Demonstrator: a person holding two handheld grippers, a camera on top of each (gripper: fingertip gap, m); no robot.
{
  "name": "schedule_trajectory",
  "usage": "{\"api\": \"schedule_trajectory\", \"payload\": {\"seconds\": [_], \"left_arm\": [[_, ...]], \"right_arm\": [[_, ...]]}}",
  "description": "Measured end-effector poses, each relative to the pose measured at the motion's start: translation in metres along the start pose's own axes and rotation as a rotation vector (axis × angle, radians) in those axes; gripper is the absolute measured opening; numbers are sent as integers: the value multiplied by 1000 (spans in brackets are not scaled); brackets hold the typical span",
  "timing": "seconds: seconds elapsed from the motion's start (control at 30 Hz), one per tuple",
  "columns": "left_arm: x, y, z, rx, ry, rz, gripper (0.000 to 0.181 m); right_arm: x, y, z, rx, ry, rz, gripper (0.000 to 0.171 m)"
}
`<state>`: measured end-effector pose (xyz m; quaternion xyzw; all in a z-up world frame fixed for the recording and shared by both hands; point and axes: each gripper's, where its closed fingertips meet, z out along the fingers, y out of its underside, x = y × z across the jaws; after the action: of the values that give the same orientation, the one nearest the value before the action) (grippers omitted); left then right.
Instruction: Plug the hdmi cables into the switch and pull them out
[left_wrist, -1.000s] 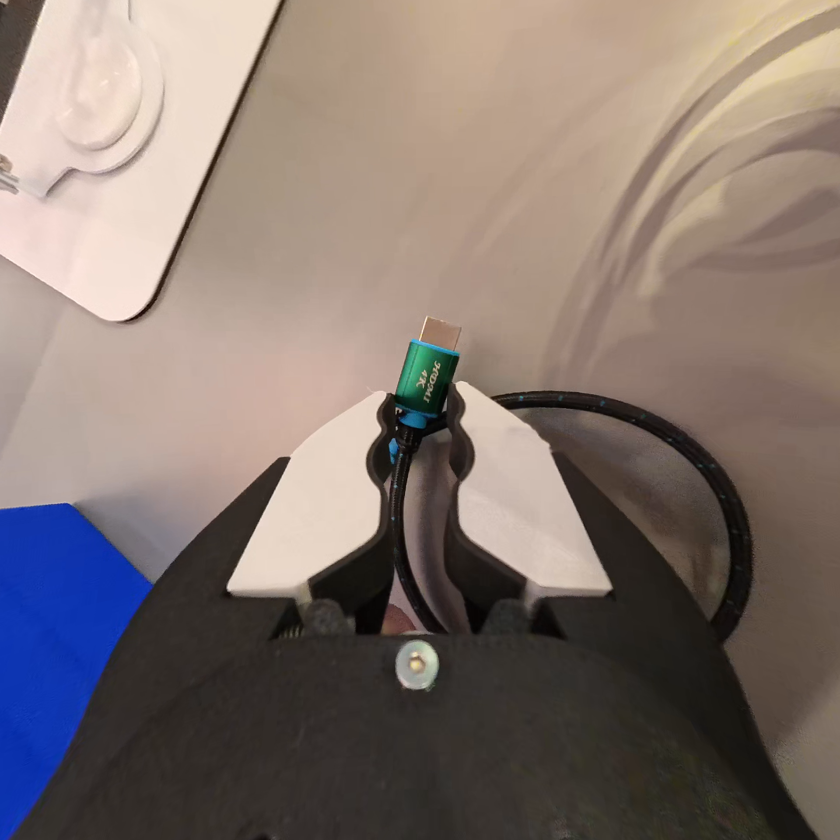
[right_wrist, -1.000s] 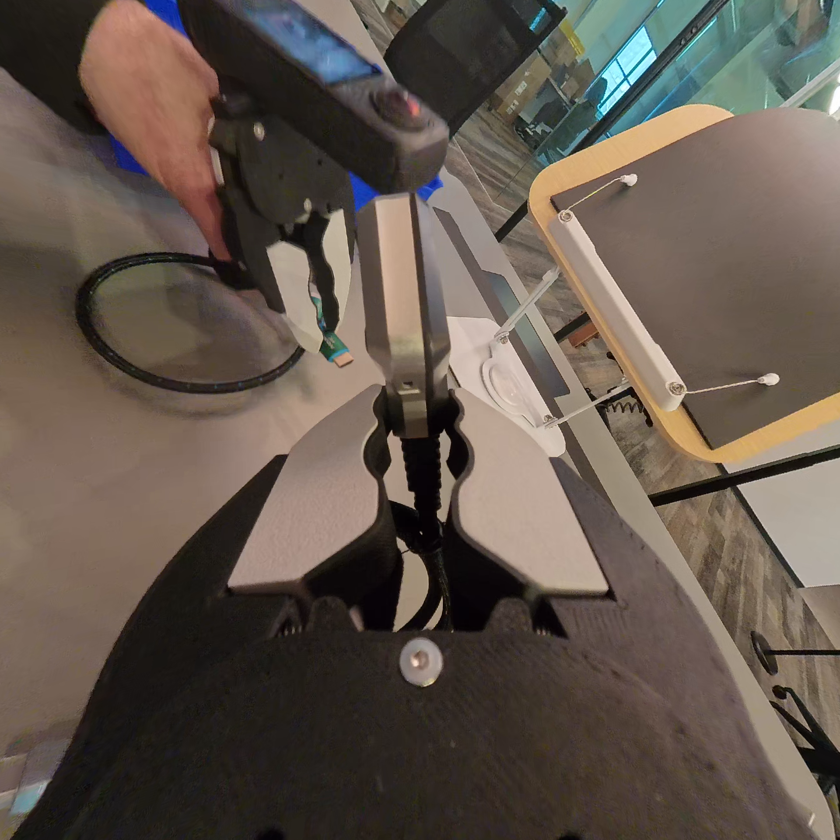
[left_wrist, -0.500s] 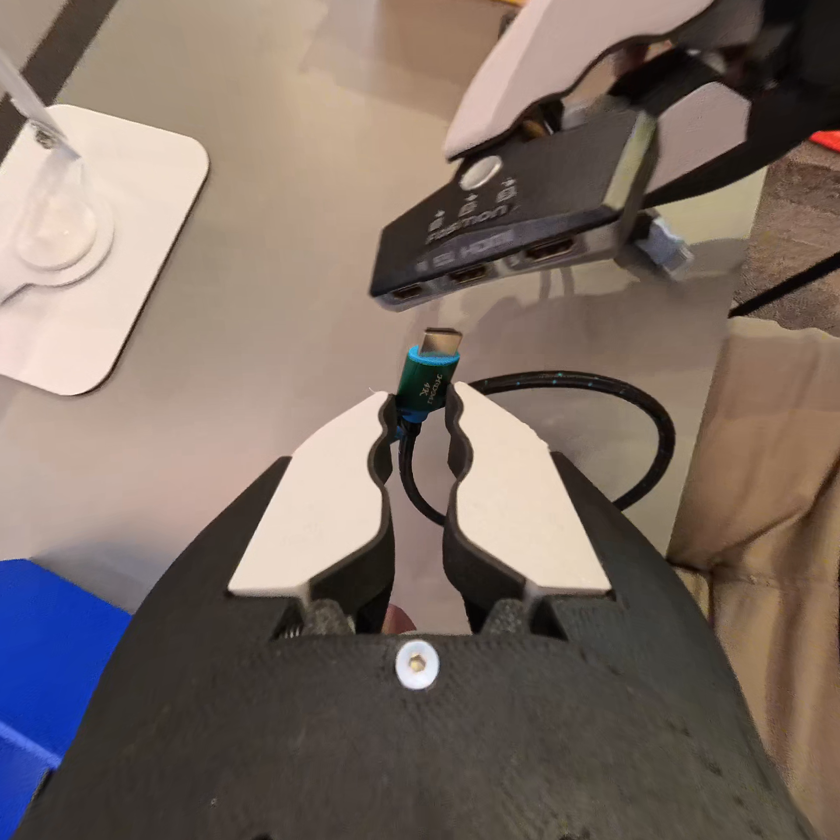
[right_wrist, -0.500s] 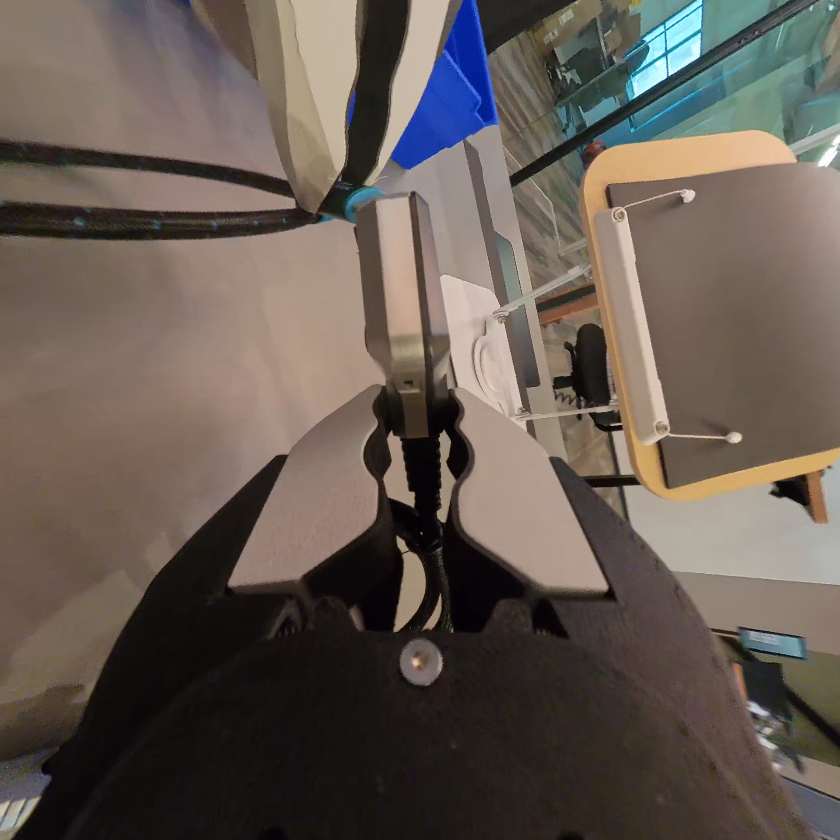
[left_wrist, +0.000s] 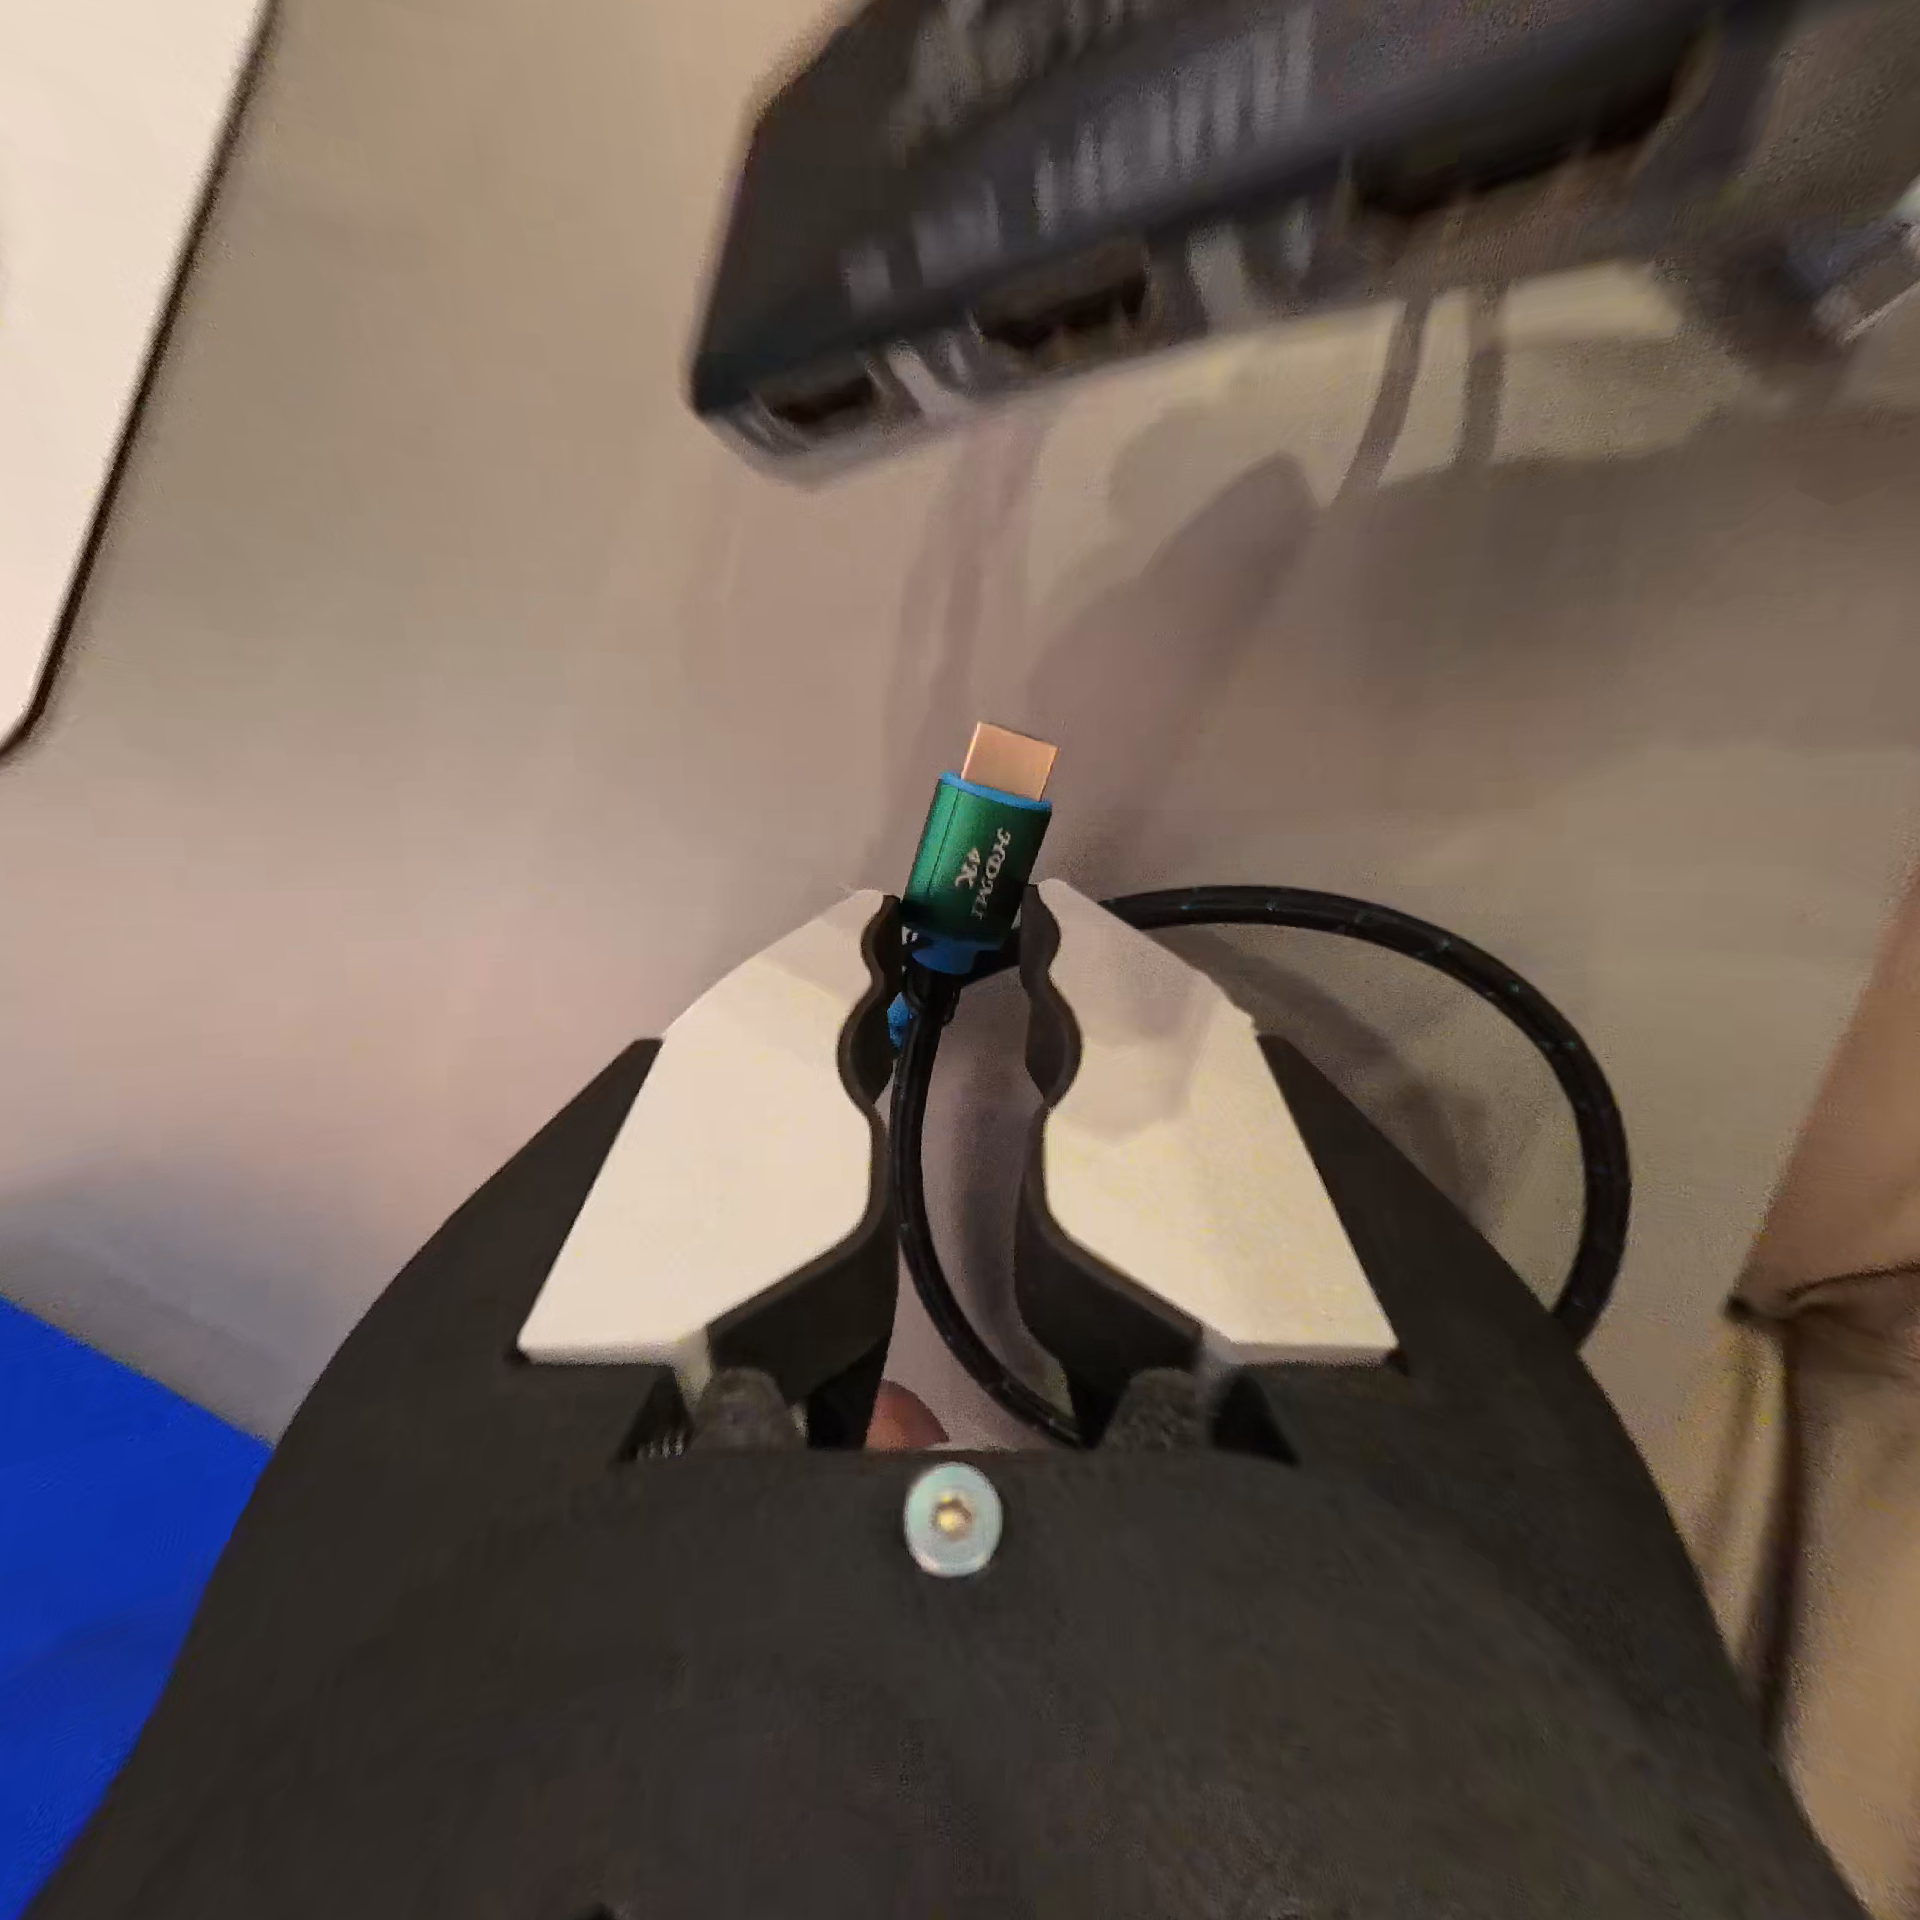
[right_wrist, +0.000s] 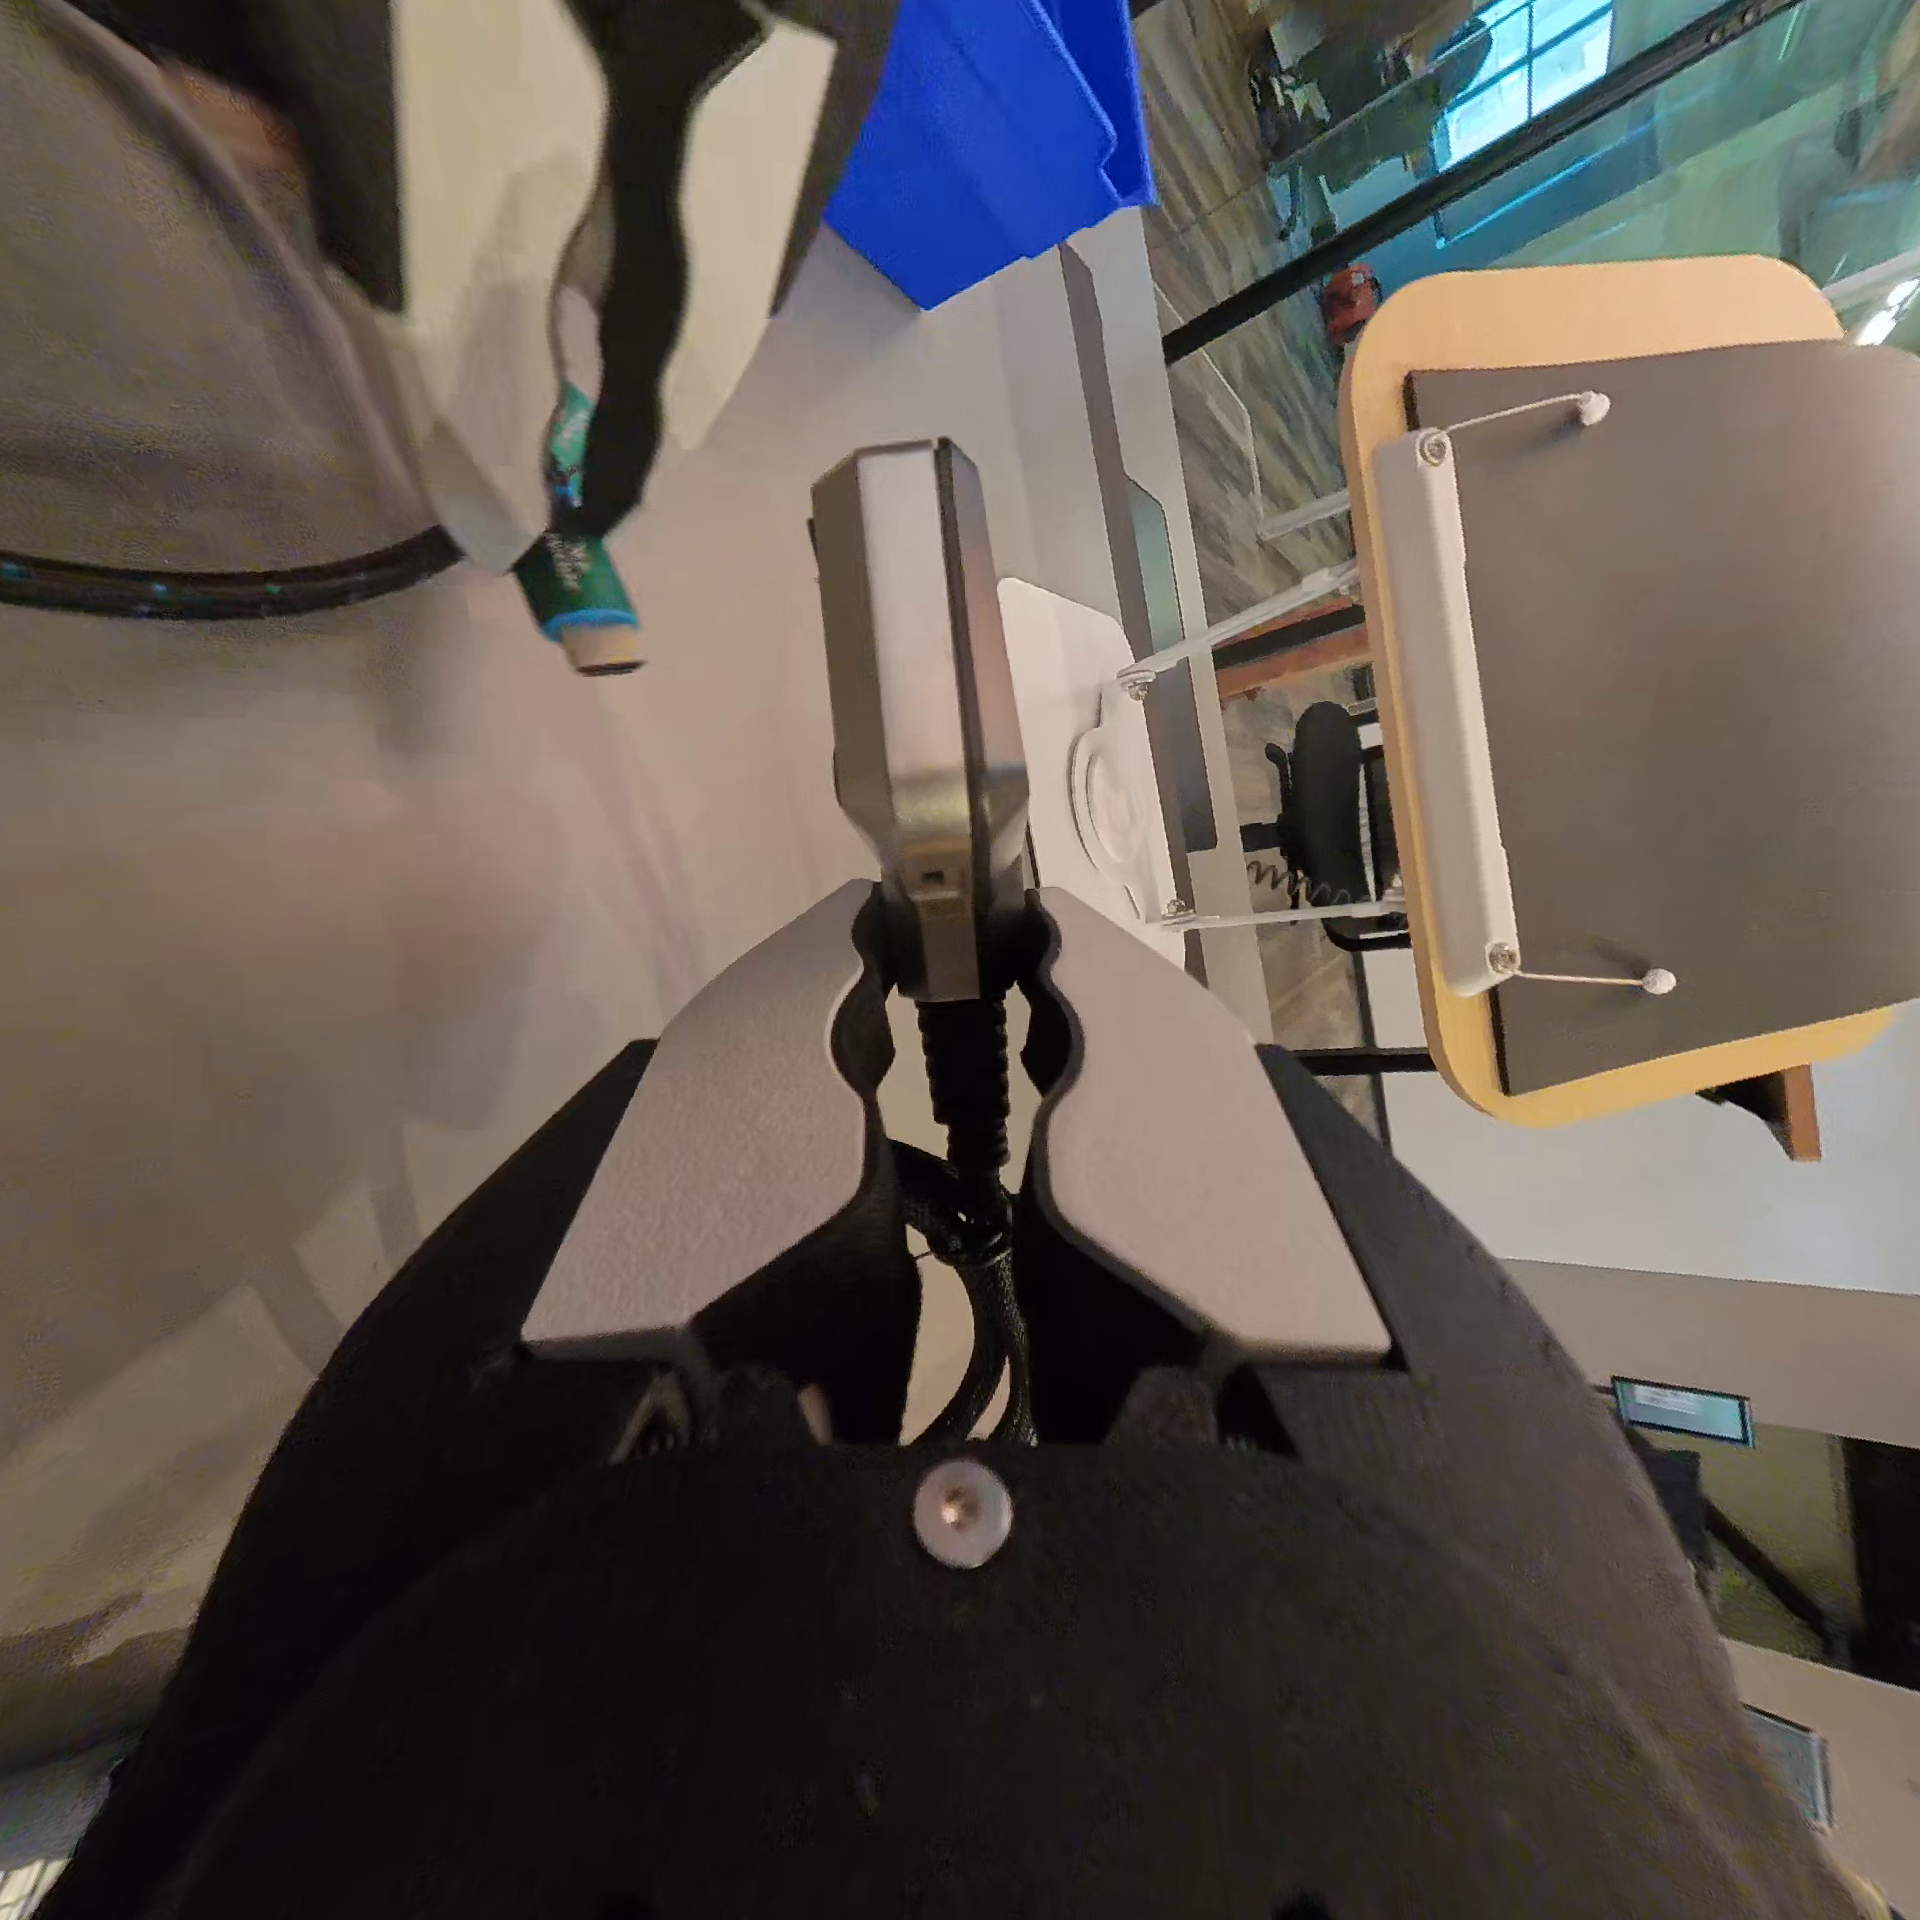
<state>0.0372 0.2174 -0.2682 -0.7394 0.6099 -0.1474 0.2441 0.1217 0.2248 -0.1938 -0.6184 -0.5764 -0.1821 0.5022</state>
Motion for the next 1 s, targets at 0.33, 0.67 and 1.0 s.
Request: {"api": "schedule_trajectory", "payload": {"seconds": [0.33,0.67,1.0], "left_arm": [[-4,18,13,-145,-255,332,29],[-9,26,8,-169,-330,544,36],[-21,19,20,-191,-482,628,11]], "right_arm": [[7,5,-8,23,7,60,21],[13,3,-14,57,18,102,21],[16,1,-17,71,22,114,21]]}}
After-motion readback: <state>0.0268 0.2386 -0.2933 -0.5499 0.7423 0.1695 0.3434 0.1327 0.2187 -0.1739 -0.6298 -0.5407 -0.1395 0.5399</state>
